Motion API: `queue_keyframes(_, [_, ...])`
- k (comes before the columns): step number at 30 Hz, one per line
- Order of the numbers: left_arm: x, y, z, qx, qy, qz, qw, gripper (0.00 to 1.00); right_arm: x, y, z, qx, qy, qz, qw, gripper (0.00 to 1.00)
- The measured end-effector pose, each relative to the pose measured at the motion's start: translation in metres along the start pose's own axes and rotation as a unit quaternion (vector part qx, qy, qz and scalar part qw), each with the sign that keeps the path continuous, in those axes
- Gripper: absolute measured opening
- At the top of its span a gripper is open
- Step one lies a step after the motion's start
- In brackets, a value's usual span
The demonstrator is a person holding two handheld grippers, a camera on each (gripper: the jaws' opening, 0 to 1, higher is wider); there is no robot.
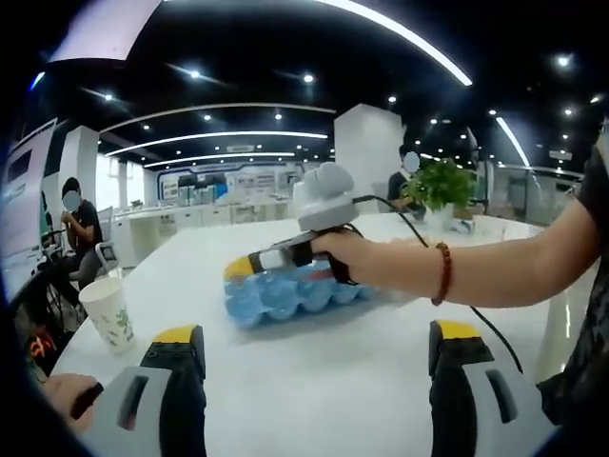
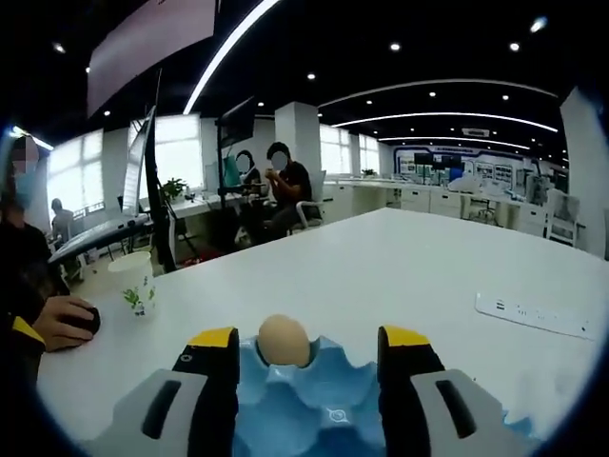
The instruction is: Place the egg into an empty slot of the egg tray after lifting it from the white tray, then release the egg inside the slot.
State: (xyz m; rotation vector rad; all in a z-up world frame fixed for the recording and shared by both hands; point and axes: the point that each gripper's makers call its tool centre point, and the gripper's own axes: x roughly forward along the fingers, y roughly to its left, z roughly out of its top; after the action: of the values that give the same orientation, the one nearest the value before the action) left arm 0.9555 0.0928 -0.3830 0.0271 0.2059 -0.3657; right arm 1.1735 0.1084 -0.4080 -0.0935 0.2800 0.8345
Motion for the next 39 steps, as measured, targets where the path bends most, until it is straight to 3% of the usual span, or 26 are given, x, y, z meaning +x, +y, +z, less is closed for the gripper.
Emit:
queue_keyframes(8, [0.002, -0.002, 0.0, 0.0, 0.002, 0.001, 1.0, 1.0, -0.022, -0.014, -0.005, 0.002, -0.006, -0.016, 0.9999, 0.68])
queue_keyframes(19, [0.006, -0.012, 0.002, -0.001, -0.003, -0.011, 0.9999, 1.0, -0.045, -0.039, 0.0, 0.018, -0.015, -0.039, 0.999, 0.67])
queue_keyframes(39, [0.01, -0.018, 0.001, 0.001, 0.002, -0.014, 0.9999, 1.0, -0.083, -0.09, -0.015, 0.028, -0.011, -0.095, 0.9951, 0.65])
